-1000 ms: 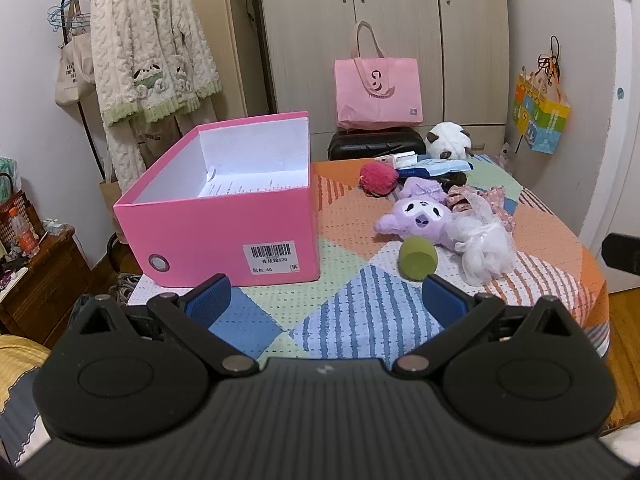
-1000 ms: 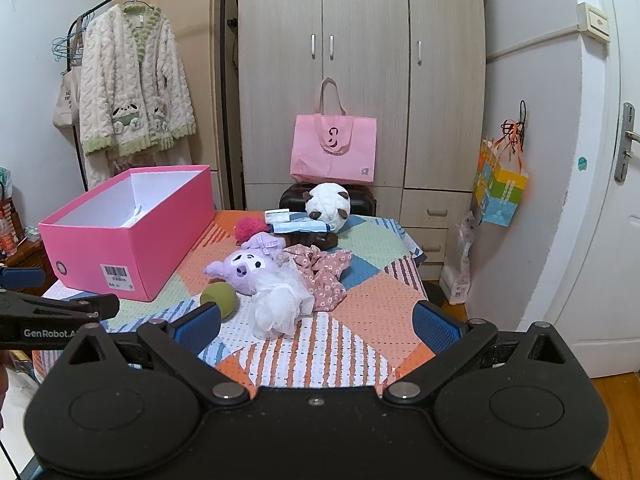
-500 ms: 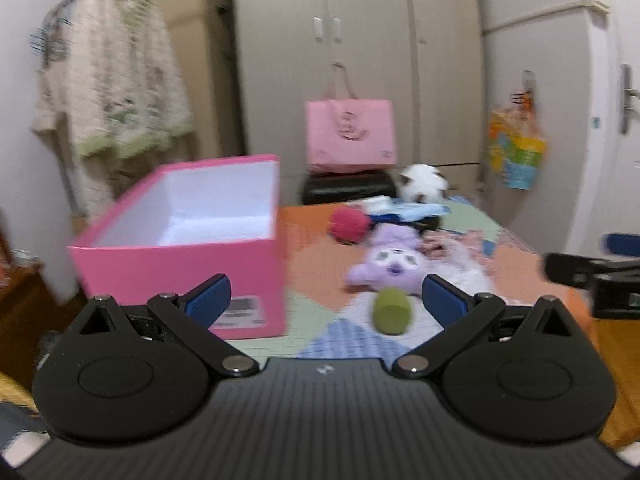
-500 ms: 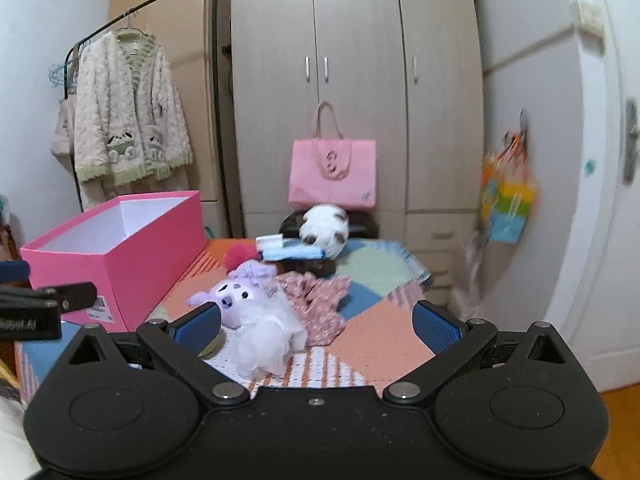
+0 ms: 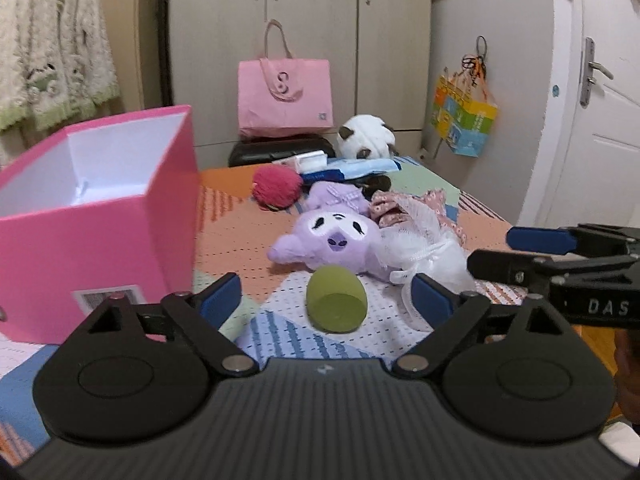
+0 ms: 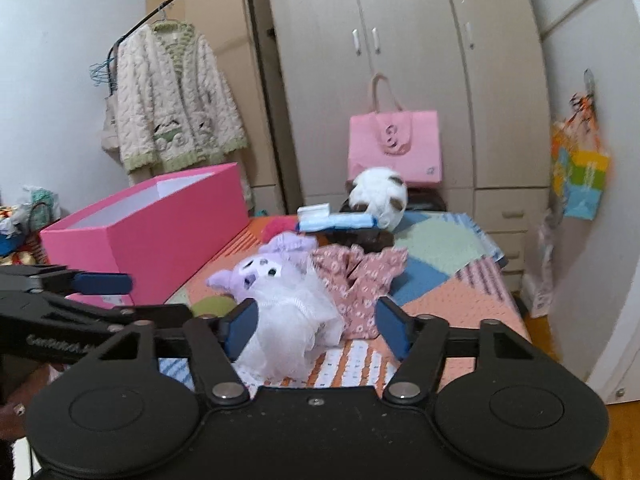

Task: Organize soft objects
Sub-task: 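Grasp the green ball with the left gripper while the right gripper grasps the white mesh puff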

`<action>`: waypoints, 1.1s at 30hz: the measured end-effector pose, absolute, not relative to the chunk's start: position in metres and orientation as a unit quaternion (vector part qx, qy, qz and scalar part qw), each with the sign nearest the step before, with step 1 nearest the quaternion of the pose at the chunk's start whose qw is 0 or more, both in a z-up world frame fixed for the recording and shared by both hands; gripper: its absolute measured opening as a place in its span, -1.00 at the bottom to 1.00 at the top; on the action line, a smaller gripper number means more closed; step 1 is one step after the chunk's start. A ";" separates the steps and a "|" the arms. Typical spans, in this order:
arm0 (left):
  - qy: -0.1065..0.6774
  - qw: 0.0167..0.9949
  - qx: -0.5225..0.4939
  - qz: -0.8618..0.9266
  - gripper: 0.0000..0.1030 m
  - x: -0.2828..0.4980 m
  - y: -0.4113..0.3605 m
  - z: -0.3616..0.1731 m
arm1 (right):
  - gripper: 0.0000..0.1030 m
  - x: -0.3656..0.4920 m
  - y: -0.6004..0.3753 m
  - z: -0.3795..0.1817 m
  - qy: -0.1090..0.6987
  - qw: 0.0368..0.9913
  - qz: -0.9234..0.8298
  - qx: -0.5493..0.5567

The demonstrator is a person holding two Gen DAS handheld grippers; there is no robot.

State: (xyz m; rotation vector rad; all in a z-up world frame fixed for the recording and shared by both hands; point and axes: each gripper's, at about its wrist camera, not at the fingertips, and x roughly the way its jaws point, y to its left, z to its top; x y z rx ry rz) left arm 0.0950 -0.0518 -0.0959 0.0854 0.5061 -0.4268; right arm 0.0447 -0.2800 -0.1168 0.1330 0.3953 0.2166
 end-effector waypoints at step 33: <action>0.297 0.931 0.001 -0.213 -0.26 0.129 -0.061 -0.118 | -0.52 0.066 -0.251 -0.143 0.194 0.962 0.187 -0.048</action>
